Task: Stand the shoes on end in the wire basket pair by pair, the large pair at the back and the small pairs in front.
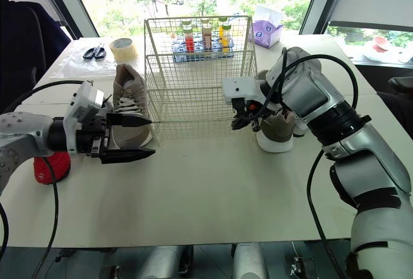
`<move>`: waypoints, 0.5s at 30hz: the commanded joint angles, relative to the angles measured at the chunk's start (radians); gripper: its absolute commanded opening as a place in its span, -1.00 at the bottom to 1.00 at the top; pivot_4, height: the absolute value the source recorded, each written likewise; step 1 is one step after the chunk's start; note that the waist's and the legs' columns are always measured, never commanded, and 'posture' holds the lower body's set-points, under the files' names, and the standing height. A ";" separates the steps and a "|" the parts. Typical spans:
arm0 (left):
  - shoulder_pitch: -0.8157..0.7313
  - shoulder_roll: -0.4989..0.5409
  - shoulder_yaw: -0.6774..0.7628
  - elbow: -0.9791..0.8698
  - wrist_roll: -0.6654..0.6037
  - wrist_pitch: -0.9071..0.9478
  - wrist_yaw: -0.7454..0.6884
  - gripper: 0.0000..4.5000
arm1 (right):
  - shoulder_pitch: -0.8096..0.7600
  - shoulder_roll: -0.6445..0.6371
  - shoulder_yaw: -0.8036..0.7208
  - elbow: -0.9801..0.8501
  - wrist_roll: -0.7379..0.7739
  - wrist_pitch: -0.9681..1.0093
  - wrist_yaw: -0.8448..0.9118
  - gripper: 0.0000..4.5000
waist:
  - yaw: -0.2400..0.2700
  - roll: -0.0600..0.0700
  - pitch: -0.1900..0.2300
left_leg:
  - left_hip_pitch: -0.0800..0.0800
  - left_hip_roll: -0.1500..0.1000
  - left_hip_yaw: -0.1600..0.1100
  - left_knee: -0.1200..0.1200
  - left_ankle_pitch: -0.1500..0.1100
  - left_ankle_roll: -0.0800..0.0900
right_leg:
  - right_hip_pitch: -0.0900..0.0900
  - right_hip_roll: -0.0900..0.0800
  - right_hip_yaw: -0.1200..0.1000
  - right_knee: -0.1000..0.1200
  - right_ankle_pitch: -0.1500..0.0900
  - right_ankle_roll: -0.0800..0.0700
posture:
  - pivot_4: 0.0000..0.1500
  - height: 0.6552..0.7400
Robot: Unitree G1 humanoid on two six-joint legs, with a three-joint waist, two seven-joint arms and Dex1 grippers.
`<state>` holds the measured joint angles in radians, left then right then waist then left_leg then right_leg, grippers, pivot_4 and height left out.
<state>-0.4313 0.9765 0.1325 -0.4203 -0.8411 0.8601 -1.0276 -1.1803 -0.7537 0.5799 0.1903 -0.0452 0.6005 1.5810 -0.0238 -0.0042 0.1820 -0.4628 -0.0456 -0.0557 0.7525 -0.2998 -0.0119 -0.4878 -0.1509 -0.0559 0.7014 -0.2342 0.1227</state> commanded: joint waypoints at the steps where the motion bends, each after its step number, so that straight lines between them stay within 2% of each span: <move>1: -0.021 -0.003 -0.006 0.010 0.018 -0.025 -0.013 1.00 | -0.011 0.027 -0.038 -0.029 0.005 -0.017 -0.014 -0.97 | -0.001 0.000 0.000 | 0.000 0.000 0.000 0.000 0.000 0.000 | 0.000 0.000 0.000 0.000 0.000 0.000 | 1.00 -0.97; 11: 0.005 0.003 0.033 -0.015 -0.001 -0.015 -0.027 1.00 | 0.017 -0.009 -0.031 -0.321 0.065 0.361 -0.005 -0.97 | 0.006 0.000 0.000 | -0.001 0.000 0.000 0.000 0.000 0.000 | 0.000 0.000 0.000 0.000 0.000 0.000 | 1.00 -0.97; 15: -0.024 0.004 0.064 -0.006 -0.040 -0.009 -0.039 1.00 | 0.031 -0.026 -0.030 -0.390 0.085 0.411 -0.023 -0.97 | 0.006 0.000 0.000 | -0.001 0.000 -0.001 0.000 0.000 0.000 | 0.000 0.000 0.000 0.000 0.000 0.000 | 1.00 -0.97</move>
<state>-0.4310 0.9712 0.1449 -0.4125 -0.8524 0.8582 -1.0569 -1.1418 -0.7749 0.5794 -0.1538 -0.0093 0.9958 1.5558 -0.0180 -0.0045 0.1819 -0.4634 -0.0456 -0.0565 0.7527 -0.2997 -0.0121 -0.4880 -0.1512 -0.0561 0.7016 -0.2342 0.1225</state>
